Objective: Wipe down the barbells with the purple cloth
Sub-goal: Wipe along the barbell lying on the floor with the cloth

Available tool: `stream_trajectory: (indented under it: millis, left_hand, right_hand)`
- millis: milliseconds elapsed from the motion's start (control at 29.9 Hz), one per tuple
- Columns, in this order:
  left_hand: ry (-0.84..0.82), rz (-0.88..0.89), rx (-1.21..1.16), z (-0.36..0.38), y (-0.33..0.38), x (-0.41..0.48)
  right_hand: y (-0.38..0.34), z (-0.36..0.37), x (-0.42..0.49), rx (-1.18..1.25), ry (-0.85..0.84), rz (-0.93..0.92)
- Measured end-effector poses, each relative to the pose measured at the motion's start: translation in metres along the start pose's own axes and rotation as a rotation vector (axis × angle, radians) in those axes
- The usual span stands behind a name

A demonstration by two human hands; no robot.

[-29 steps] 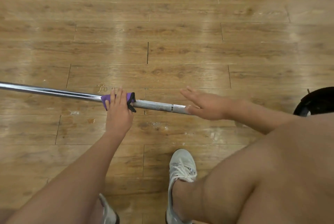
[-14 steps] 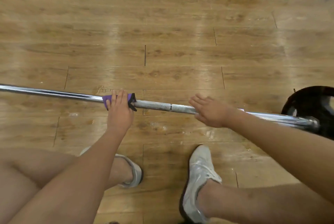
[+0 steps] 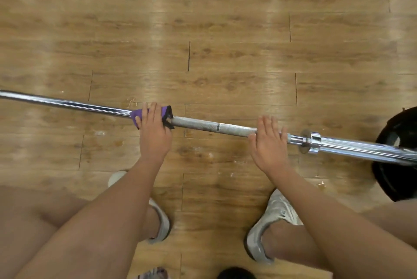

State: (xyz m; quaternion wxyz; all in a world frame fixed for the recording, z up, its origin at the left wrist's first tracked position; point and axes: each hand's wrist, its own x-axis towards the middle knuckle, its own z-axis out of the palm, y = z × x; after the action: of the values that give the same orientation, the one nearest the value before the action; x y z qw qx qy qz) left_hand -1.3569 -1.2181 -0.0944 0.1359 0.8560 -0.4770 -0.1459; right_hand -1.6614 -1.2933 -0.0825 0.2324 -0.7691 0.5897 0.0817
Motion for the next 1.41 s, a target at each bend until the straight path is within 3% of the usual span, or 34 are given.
stream_trajectory:
  millis: [100, 167, 301, 502, 636, 1071, 1171, 1405]
  left_hand:
    - [-0.003, 0.000, 0.008, 0.000, 0.003, 0.001]
    - [-0.038, 0.091, 0.054, 0.002, 0.004, -0.001]
    - [-0.150, 0.210, 0.125, -0.003, 0.002, -0.005]
    - [-0.208, 0.160, 0.097, -0.014, 0.014, 0.003]
    - [-0.151, 0.143, 0.087, -0.008, 0.013, 0.002]
    - [-0.220, 0.075, 0.090, -0.007, 0.025, 0.002]
    - [-0.206, 0.093, 0.102, -0.004, 0.026, 0.009]
    - [-0.148, 0.070, 0.082, 0.004, 0.044, -0.003]
  right_hand:
    - [0.008, 0.003, -0.003, 0.009, 0.064, 0.027]
    - [0.004, 0.005, -0.001, -0.004, 0.115, 0.024]
    - [0.008, -0.006, -0.001, -0.002, -0.047, 0.034]
    - [0.022, -0.010, 0.001, -0.045, -0.023, 0.037]
    - [0.025, -0.006, 0.007, -0.014, 0.013, 0.026]
    - [0.022, -0.015, 0.010, -0.032, -0.076, 0.027]
    - [0.021, -0.012, 0.007, -0.022, -0.031, 0.038]
    - [0.024, -0.017, 0.011, -0.006, -0.112, 0.033]
